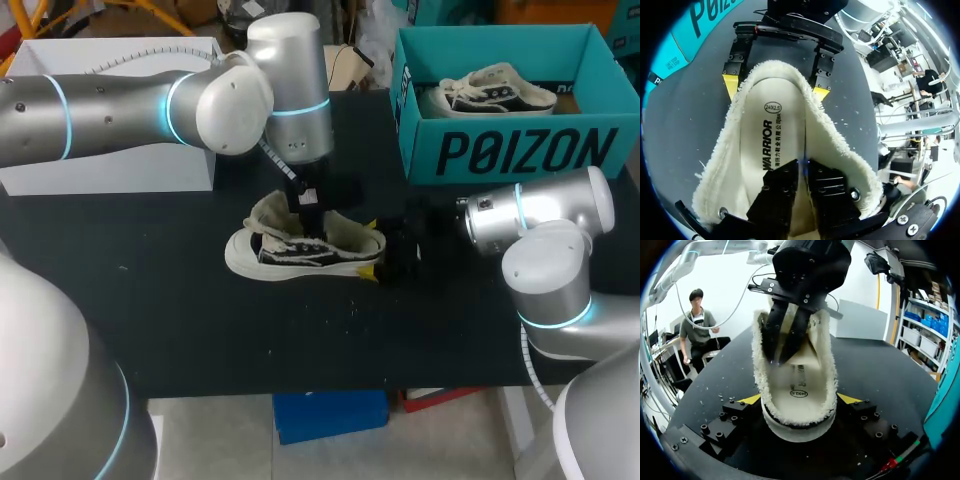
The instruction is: Take the shoe out of the shoebox, open the shoe tongue, remove and reinsert the insole, then place the shoe into the shoebox
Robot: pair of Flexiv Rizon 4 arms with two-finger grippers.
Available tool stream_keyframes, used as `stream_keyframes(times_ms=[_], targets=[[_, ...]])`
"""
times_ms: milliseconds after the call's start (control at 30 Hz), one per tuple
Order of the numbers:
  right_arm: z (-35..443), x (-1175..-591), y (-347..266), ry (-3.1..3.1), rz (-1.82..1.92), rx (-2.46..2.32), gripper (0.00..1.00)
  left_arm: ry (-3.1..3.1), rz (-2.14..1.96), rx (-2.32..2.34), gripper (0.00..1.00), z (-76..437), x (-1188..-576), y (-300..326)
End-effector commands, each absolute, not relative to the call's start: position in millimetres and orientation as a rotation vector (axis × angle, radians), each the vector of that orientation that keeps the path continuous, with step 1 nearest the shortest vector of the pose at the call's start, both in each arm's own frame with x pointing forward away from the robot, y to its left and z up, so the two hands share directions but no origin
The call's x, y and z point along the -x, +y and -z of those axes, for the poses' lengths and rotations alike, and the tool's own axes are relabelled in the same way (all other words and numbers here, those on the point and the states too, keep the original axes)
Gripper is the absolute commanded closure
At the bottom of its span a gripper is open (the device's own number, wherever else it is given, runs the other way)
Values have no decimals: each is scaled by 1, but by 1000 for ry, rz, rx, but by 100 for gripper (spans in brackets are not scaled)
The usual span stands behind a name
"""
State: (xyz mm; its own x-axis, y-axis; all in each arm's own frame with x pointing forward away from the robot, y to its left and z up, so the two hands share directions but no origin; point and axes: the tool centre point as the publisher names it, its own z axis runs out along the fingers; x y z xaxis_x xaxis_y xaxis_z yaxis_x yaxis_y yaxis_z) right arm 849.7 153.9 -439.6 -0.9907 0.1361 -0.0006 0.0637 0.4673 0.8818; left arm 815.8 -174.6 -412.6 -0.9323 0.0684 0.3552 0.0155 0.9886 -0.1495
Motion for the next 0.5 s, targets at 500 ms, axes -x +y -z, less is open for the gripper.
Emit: stream_keyframes(times_ms=[500], targets=[[440,-851,153,2632,-1572,-183,100,-2943,30,-16,69,426,-816,-170]])
